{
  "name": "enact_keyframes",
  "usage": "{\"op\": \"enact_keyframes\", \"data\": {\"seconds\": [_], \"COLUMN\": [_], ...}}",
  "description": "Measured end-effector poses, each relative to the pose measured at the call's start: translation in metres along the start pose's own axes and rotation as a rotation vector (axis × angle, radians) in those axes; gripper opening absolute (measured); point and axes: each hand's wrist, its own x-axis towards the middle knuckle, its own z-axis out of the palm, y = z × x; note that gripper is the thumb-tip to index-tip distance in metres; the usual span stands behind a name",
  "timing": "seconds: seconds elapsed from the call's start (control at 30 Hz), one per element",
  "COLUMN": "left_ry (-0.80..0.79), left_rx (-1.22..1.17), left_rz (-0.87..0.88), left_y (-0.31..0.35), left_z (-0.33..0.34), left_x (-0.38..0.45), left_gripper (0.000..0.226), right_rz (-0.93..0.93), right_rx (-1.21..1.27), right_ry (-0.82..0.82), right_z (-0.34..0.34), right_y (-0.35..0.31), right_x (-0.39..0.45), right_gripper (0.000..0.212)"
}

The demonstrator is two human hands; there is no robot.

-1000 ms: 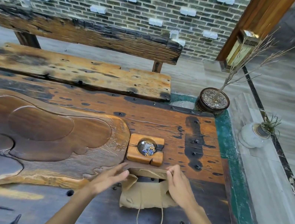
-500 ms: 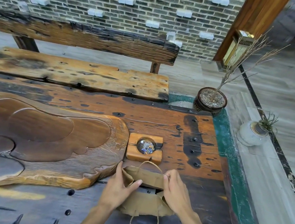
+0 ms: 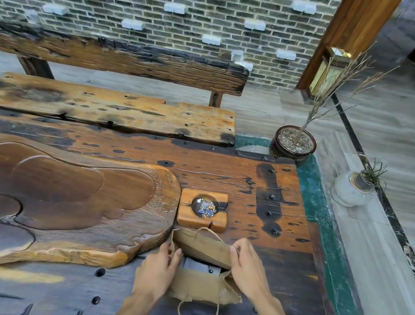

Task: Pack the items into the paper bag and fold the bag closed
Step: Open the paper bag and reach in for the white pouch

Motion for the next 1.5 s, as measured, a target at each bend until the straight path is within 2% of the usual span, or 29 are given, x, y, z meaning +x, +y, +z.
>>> {"op": "enact_keyframes", "data": {"seconds": [0.1, 0.37, 0.57, 0.7, 0.77, 0.83, 0.9, 0.97, 1.07, 1.17, 1.27, 1.5], "left_ry": [-0.001, -0.021, -0.026, -0.021, -0.019, -0.022, -0.026, -0.031, -0.072, -0.112, -0.129, -0.060], "left_rx": [0.011, -0.042, -0.059, -0.076, -0.086, -0.092, -0.091, -0.087, -0.087, -0.074, -0.075, -0.070], "left_rz": [0.027, 0.010, 0.032, 0.034, 0.025, 0.020, 0.021, 0.024, 0.020, 0.019, 0.009, 0.004], "left_y": [-0.004, -0.010, -0.011, -0.011, -0.011, -0.009, -0.007, -0.006, -0.008, -0.010, -0.008, -0.007], "left_z": [-0.005, -0.008, -0.004, -0.004, -0.005, -0.006, -0.007, -0.008, -0.010, -0.011, -0.012, -0.013], "left_x": [-0.003, 0.001, 0.004, 0.004, 0.004, 0.003, 0.002, 0.002, 0.003, 0.004, 0.002, 0.008], "left_gripper": [0.036, 0.042, 0.042, 0.045, 0.048, 0.049, 0.047, 0.044, 0.037, 0.026, 0.018, 0.017], "right_rz": [0.018, 0.052, 0.071, 0.146, 0.197, 0.193, 0.114, -0.003, -0.132, -0.105, -0.055, 0.024], "right_rx": [0.030, 0.105, 0.192, 0.287, 0.340, 0.356, 0.274, 0.165, 0.021, -0.145, -0.331, -0.478], "right_ry": [0.013, 0.037, 0.114, 0.205, 0.089, -0.138, -0.333, -0.435, -0.492, -0.518, -0.519, -0.592], "right_z": [-0.001, -0.001, -0.006, -0.021, -0.029, -0.031, -0.027, -0.019, -0.001, 0.014, 0.023, 0.030], "right_y": [0.003, 0.007, 0.008, 0.001, -0.003, -0.008, -0.015, -0.028, -0.046, -0.057, -0.064, -0.054], "right_x": [0.000, -0.006, -0.022, -0.045, -0.058, -0.068, -0.074, -0.072, -0.054, -0.028, -0.005, 0.016], "right_gripper": [0.018, 0.016, 0.022, 0.011, 0.014, 0.017, 0.018, 0.024, 0.039, 0.047, 0.041, 0.053]}}
